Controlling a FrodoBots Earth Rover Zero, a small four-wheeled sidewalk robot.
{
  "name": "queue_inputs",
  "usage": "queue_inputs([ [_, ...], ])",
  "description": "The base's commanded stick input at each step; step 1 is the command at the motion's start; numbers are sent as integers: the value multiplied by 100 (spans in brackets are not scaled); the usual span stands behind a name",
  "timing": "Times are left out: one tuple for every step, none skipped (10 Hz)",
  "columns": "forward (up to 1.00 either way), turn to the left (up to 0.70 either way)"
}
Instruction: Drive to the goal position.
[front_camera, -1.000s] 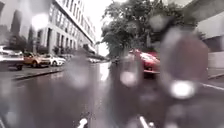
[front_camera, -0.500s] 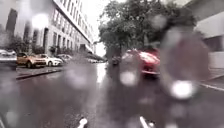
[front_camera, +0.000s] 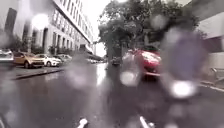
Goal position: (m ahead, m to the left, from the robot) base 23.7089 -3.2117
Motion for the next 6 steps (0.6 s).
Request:
queue_inputs([
  [70, 0],
  [70, 0],
  [70, 0],
  [70, 0],
  [70, 0],
  [70, 0],
])
